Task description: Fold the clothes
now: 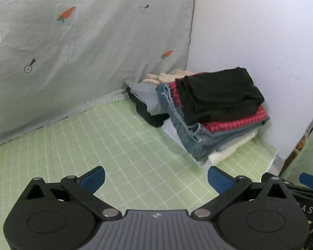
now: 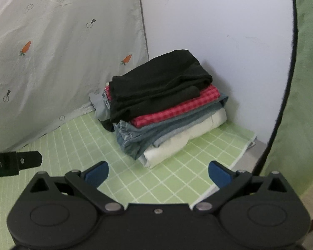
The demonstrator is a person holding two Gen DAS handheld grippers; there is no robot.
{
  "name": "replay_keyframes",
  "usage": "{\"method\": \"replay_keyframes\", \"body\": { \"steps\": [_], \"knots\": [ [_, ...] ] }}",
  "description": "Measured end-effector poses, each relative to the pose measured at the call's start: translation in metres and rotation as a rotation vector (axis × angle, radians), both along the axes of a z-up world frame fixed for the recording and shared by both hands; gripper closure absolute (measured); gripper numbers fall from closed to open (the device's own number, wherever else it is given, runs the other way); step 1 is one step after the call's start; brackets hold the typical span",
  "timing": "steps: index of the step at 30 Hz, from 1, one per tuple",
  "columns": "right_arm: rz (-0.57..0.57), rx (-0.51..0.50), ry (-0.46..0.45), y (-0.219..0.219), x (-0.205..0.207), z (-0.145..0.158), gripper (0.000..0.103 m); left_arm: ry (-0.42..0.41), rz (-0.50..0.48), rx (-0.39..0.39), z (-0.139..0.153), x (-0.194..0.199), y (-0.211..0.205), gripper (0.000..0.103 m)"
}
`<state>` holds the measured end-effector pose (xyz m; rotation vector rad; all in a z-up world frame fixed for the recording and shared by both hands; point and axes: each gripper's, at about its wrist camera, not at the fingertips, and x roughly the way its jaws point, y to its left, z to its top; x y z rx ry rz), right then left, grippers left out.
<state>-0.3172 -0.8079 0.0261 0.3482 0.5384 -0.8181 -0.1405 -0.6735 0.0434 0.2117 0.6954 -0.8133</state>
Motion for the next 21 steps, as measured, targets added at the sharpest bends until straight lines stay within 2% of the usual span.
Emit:
{"method": "replay_keyframes", "body": {
  "steps": [8, 21],
  "knots": [
    [-0.018, -0.018, 0.007, 0.037, -0.014, 0.0, 0.0, 0.009, -0.034, 0.004, -0.005, -0.018, 0.035, 0.0],
    [-0.021, -0.047, 0.013, 0.07, -0.024, 0.0, 0.0, 0.009, -0.046, -0.004, -0.007, -0.031, 0.061, 0.0]
  ]
}}
